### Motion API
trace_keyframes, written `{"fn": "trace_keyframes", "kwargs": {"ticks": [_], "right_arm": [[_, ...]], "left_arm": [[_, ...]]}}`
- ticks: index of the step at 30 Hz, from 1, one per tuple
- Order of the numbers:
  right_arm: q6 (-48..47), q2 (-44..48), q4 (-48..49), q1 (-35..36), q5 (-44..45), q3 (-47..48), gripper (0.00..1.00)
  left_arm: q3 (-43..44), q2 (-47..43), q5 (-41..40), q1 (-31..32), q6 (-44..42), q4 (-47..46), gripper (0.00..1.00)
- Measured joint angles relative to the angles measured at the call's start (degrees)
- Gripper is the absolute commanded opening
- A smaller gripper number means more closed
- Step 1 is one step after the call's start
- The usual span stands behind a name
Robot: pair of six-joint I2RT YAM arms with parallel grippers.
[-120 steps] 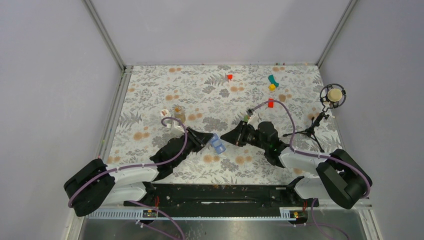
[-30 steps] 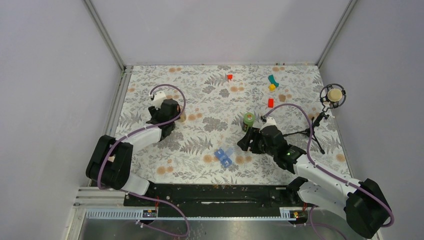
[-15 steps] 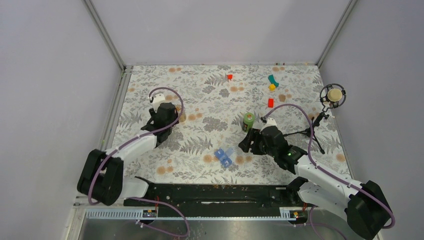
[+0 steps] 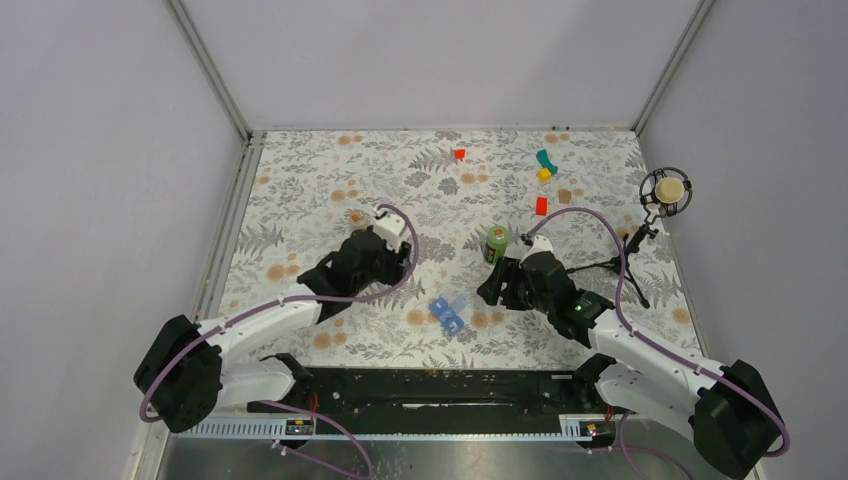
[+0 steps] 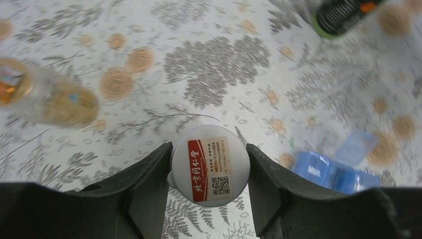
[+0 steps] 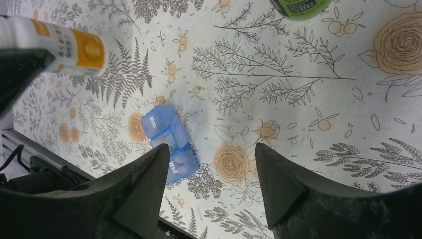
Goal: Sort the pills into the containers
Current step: Adjust the pill bottle at the center of the board.
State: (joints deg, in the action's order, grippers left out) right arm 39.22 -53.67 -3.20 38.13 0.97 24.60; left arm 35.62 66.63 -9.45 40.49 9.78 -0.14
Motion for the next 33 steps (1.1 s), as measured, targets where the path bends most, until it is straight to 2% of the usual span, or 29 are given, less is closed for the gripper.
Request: {"fn": "trace_keyframes", "kwargs": {"ticks": [6,12,14,21,27,33], "right_arm": [[0.00,0.00,0.00,0.00,-0.11,0.00,0.72],[0.00,0.00,-0.02,0.00,-0.13,0.00,0.74],[-0.07,0.00,0.00,0.00,-0.13,0.00,0.75],[-1.79,0.28,-0.11,0.00,-0.20,0.02,0.78],[-4.35,0.28,0.20,0.00,-3.58,1.42,0.80],[-6.49,-3.56,2.95,0.68,-5.55,5.75,0.83]], "left_arm": [[-2.10,1.62,8.50,2.36,-8.72,-1.77,0.44],[-2.38,3.34,12.83,2.36,-11.78,-2.56,0.79],[-2.38,3.69,12.81,2.36,-11.87,-2.64,0.97],[-2.38,2.08,11.10,2.36,-11.65,-2.93,0.99],[-2.45,-9.14,6.71,2.36,-9.57,-3.89,0.99],[-2.45,-18.88,-0.76,2.36,-4.92,-4.92,0.99]]}}
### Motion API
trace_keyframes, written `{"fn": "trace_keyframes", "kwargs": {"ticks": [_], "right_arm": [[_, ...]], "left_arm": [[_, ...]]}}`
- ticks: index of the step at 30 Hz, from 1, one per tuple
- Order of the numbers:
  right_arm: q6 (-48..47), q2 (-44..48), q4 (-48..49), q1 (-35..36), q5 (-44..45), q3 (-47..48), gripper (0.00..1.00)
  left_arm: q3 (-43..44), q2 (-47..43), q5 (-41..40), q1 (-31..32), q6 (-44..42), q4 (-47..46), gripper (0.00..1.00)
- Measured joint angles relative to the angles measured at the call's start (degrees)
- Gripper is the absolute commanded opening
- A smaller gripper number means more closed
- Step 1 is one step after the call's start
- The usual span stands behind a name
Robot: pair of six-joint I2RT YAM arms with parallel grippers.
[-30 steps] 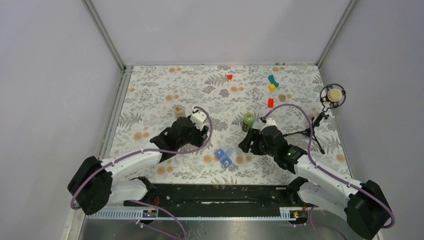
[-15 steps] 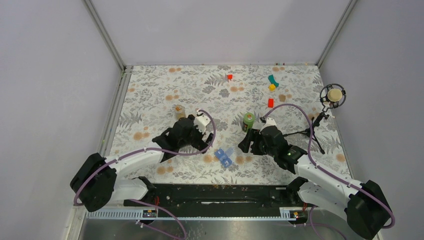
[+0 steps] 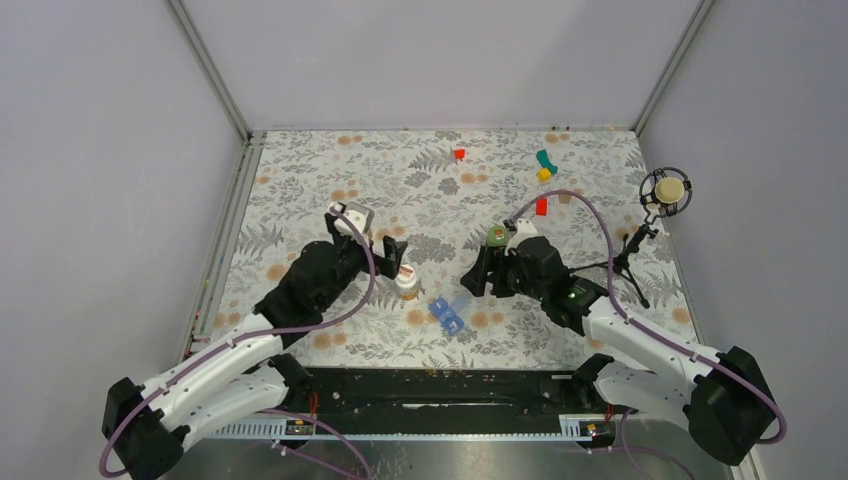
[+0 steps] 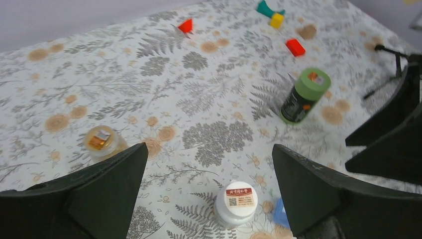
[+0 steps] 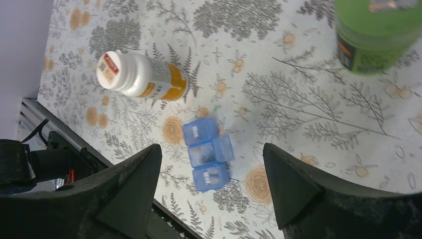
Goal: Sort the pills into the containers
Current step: Adjust the pill bottle at the center of the board.
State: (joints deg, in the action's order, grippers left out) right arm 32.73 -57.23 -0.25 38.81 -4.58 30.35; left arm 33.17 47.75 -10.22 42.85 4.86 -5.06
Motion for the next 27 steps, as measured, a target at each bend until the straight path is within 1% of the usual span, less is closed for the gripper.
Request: {"fn": "trace_keyframes", "kwargs": {"ticks": [3,7,10,13,19,27], "right_arm": [[-1.29,-2.73,0.59,1.92,0.20,2.75,0.85],[-4.17,-7.78,0.98,6.54,0.68,7.91,0.88],[-6.80,-11.82,0.98,9.09,0.59,11.96,0.88],[-9.11,-15.63,0.90,11.13,0.74,15.63,0.88],[-10.47,-22.82,0.61,15.34,2.86,22.03,0.87],[-10.75,-31.89,-4.55,18.47,8.98,29.79,0.86]], "left_arm": [[0.00,-1.99,-5.18,0.00,2.78,0.13,0.99],[0.00,-2.71,-13.75,0.00,7.74,1.99,0.99],[0.07,-2.69,-20.98,0.00,12.66,5.97,0.98],[0.24,-2.64,-25.94,-0.20,17.66,11.10,0.98],[0.24,-2.67,-29.11,-1.40,24.63,16.96,0.99],[0.04,-5.75,-29.20,-5.42,29.38,20.41,0.98]]}}
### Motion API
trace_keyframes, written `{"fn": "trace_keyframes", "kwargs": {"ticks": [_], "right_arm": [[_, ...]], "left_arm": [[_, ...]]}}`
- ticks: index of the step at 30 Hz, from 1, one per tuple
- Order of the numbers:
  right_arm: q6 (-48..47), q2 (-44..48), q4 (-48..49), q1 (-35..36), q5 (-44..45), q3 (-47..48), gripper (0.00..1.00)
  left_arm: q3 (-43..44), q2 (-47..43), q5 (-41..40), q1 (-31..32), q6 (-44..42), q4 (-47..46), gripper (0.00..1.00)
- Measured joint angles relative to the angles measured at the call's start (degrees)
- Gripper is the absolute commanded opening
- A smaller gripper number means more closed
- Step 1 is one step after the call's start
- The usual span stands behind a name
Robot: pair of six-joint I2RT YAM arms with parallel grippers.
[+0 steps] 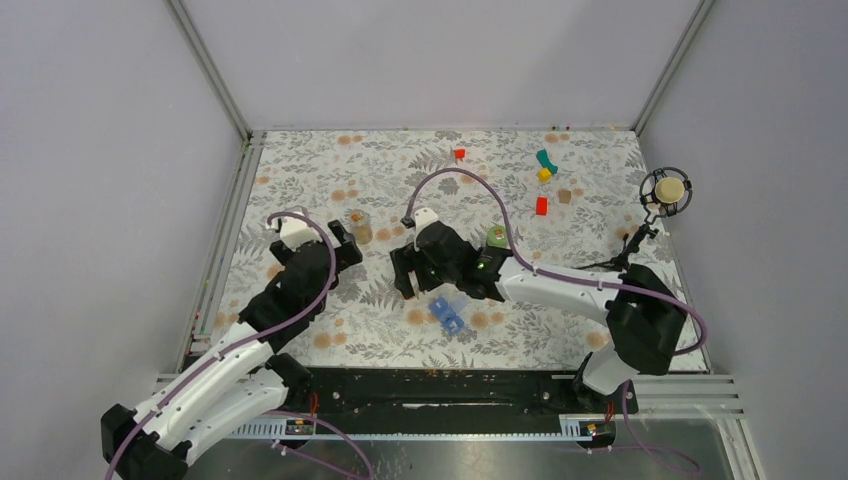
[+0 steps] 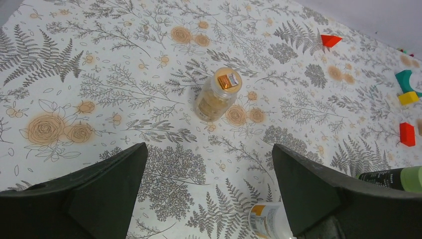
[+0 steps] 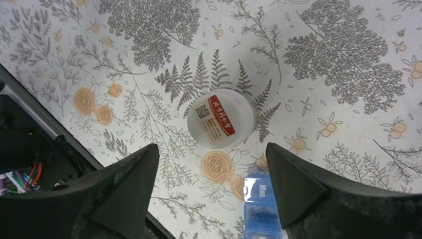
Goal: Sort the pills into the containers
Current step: Adjust the pill bottle at the center of the board.
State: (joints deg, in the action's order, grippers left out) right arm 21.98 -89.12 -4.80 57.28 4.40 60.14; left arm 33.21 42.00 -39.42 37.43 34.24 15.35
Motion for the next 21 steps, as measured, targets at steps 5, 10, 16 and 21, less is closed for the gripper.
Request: {"fn": "trace_keyframes", "kwargs": {"ticks": [5,10,16,21], "right_arm": [[-0.94,-3.96,-2.16,1.99,1.33,3.08,0.75],[-2.54,-7.56,-3.89,2.84,2.56,5.79,0.66],[-9.25,-8.66,-4.57,2.84,3.63,6.47,0.63],[-20.00,-8.68,-4.81,2.36,0.48,6.54,0.65]], "left_arm": [[-0.35,-1.90,0.15,-0.72,1.25,0.52,0.98],[-1.01,-1.99,0.57,-1.18,1.84,1.18,0.99],[-1.09,-2.27,0.90,-1.81,1.84,1.33,0.99],[-1.09,-3.17,1.55,-3.04,1.64,1.29,0.98]]}}
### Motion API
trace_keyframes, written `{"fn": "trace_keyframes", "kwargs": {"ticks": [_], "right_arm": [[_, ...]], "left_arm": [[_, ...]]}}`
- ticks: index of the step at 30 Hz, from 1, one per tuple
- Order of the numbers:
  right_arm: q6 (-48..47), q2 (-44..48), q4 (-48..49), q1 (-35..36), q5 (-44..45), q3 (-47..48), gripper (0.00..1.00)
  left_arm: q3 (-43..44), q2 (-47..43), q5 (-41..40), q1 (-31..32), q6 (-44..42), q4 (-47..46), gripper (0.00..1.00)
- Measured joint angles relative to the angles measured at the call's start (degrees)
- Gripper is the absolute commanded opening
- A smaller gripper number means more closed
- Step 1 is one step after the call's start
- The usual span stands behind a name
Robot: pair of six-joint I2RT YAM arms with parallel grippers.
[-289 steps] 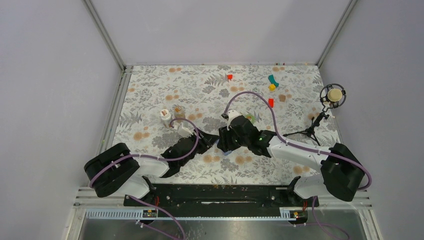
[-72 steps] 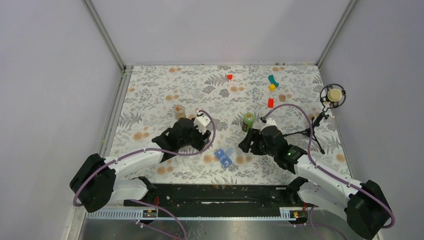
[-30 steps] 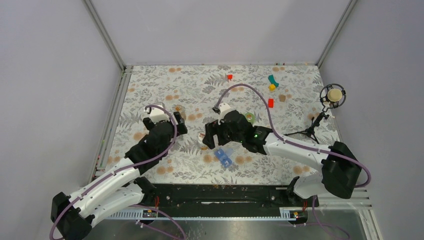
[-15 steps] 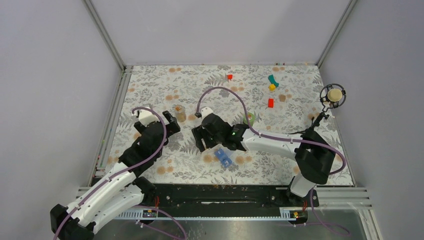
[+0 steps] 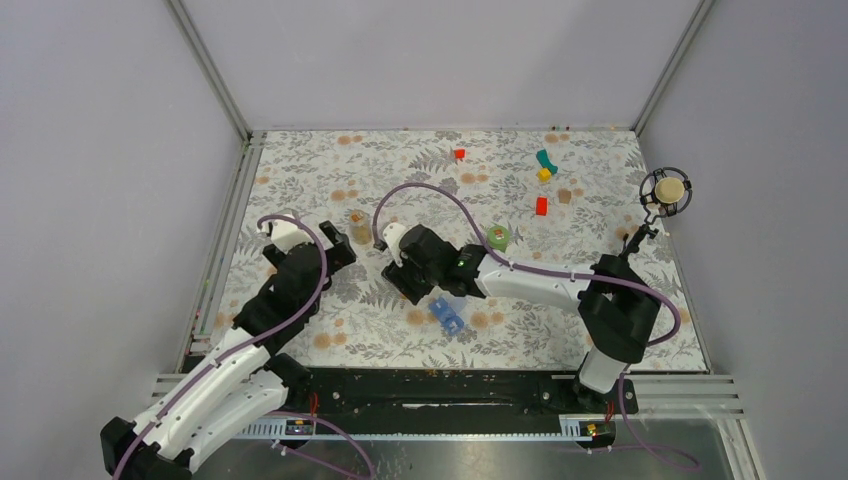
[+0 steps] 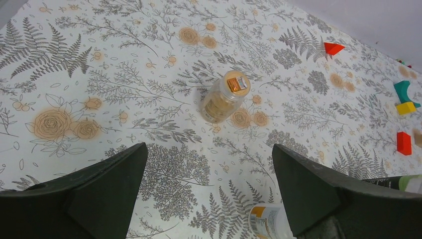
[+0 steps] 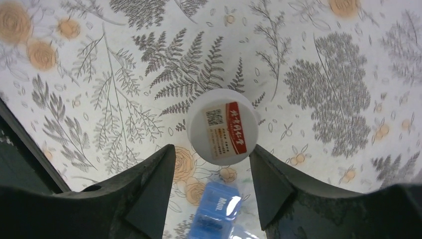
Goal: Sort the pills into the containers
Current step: Adjust the pill bottle at the center of the board, then pick up the pill bottle at the center of the board.
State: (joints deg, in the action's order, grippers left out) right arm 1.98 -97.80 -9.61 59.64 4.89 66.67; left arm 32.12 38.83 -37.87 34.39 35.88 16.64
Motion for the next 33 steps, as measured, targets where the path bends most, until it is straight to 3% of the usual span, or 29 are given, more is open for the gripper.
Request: {"fn": "trace_keyframes", "kwargs": {"ticks": [5,10,16,24,33], "right_arm": [[-13.53,-0.13,-0.37,-2.36,-8.04,0.00,0.75],[-14.82,-0.96,-2.34,-5.60,-10.32,2.16,0.88],[0.15,-1.62,-2.60,-4.17,-4.61,5.60,0.90],[25.64,-6.16,-6.64,2.12,10.97,10.38,0.69],[34.67,-13.03,-13.49,3.45,22.32,17.18,0.64]], "left_arm": [[0.00,-0.52,1.01,-1.60,-0.52,-0.24,0.98],[0.00,-0.50,1.70,-3.06,-0.83,-0.28,0.98],[0.24,-0.48,1.11,-3.78,0.04,0.04,0.99],[1.53,-0.44,-1.14,-3.93,1.31,0.44,0.99],[1.53,1.03,-1.31,-4.28,2.16,-0.04,0.99]]}}
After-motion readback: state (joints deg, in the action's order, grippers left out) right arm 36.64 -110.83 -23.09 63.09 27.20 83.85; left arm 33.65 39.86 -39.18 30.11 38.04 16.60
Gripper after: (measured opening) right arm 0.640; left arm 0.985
